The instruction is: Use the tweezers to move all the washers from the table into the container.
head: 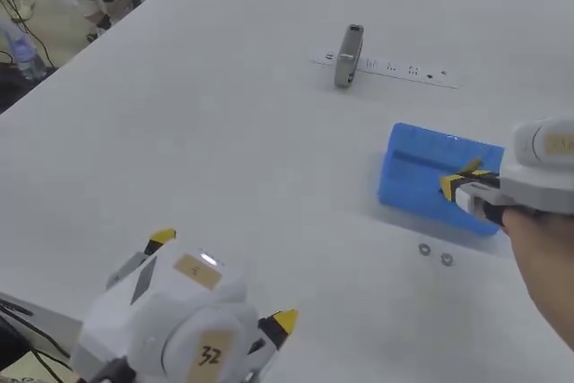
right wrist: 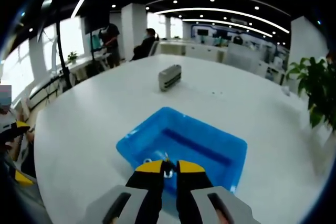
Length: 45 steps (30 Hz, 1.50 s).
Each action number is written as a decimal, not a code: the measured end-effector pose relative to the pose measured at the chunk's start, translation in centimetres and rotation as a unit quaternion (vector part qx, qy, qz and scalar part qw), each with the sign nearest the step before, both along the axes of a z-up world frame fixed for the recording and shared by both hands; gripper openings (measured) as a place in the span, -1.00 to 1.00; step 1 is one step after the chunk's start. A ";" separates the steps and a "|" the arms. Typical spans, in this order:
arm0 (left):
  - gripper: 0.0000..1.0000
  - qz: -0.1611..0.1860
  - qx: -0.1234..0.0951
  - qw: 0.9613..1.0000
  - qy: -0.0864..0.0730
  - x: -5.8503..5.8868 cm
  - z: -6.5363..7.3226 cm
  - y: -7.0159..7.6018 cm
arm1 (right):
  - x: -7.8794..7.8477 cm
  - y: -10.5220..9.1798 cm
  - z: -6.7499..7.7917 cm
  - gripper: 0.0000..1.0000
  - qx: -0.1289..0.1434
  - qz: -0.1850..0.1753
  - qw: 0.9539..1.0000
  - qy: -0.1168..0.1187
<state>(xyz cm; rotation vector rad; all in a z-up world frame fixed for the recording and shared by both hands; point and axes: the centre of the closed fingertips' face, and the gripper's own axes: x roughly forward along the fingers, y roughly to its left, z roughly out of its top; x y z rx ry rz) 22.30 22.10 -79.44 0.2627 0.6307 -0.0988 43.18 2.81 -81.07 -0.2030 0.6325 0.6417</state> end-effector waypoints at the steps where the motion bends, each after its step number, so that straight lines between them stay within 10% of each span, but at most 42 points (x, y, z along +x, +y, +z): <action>1: 0.81 0.000 0.000 1.000 0.000 0.0 0.0 0.0 | 0.0 0.0 0.3 -0.90 0.002 -0.001 1.000 -0.003; 23: 0.80 0.000 -0.001 1.000 -0.008 0.0 0.3 0.0 | -3.3 0.6 7.0 -0.91 0.070 0.004 0.996 -0.048; 45: 0.81 0.003 -0.005 1.000 -0.020 0.0 0.7 0.1 | -7.2 0.1 5.7 -0.91 0.075 0.004 0.997 -0.022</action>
